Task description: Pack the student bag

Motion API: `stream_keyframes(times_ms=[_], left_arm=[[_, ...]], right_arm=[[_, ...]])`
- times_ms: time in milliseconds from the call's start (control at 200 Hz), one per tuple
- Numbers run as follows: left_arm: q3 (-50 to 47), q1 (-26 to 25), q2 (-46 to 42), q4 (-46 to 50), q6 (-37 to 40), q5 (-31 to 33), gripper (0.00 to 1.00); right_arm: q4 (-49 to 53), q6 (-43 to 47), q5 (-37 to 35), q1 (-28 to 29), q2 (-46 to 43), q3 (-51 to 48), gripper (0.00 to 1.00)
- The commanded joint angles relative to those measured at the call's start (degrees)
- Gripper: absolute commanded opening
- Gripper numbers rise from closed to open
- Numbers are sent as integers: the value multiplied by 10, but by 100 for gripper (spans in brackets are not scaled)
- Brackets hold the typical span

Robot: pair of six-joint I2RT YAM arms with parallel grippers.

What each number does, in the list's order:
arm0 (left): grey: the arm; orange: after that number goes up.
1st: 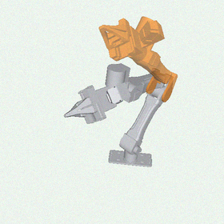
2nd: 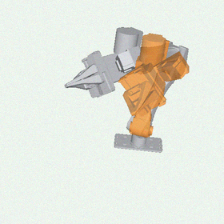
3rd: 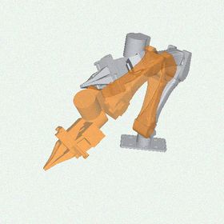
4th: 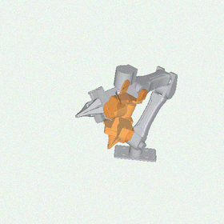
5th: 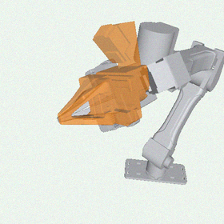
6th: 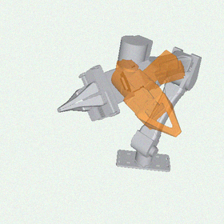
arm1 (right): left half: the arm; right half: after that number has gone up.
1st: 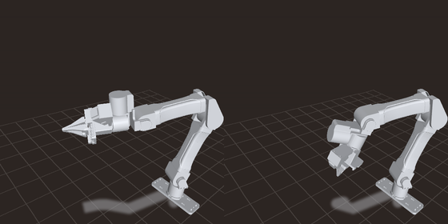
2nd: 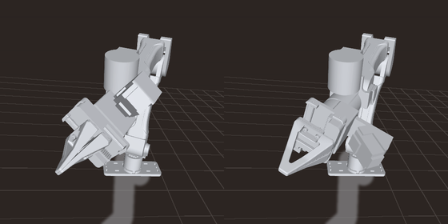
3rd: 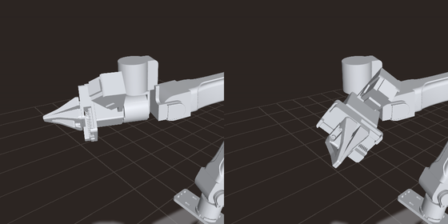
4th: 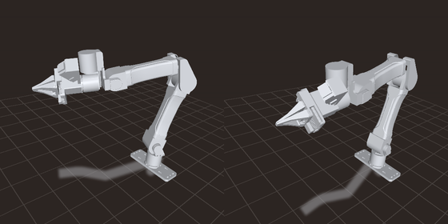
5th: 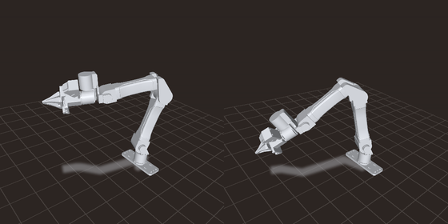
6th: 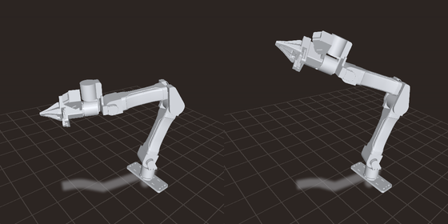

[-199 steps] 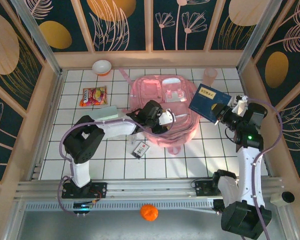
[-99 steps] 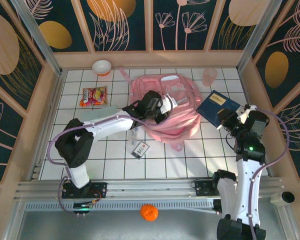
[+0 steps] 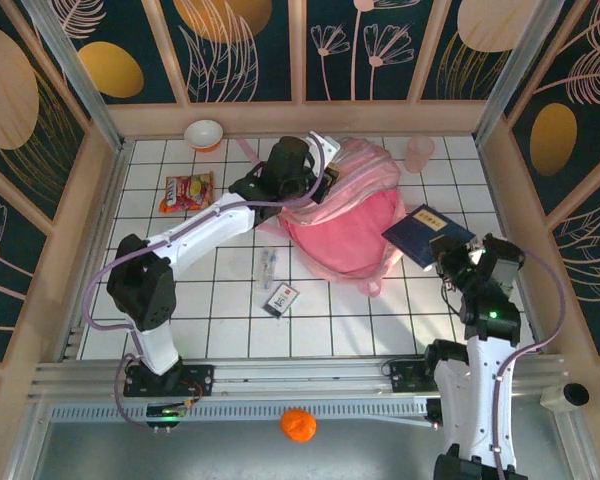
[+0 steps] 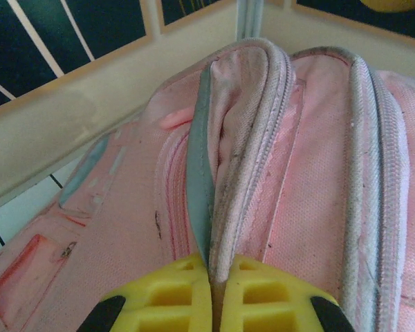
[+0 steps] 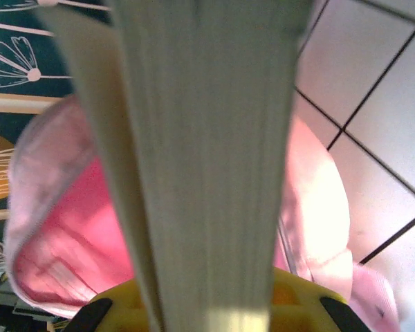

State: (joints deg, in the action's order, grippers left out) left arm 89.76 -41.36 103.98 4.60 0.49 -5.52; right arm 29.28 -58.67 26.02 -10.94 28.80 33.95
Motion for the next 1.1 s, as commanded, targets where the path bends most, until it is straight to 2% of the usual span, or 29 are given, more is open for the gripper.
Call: stream_keyframes(times_ms=[0,100,290,390,510,621,756,1096], left_arm=[[47,6,6,-68,-39,-21,0],[62,9,16,-66,-47,-35,0],[79,14,28,-58,-53,-54,0],[81,17,27,-58,-54,-62,0],[81,20,22,-63,-57,-76,0],[86,22,20,-65,-58,-87,0],[92,23,19,-64,-55,-105,0],[102,23,17,-64,-59,-124,0]], right_arm=[[-128,-101,6,40,-23,-38,0],[-203,-149,-52,106,-25,-70,0],[-365,-205,-220,265,20,-124,0],[-471,-217,-311,337,73,-149,0],[-571,-221,-381,390,163,-152,0],[-669,-228,-427,414,246,-155,0],[-803,-226,-433,415,360,-146,0],[-956,-256,-404,397,617,-49,0]])
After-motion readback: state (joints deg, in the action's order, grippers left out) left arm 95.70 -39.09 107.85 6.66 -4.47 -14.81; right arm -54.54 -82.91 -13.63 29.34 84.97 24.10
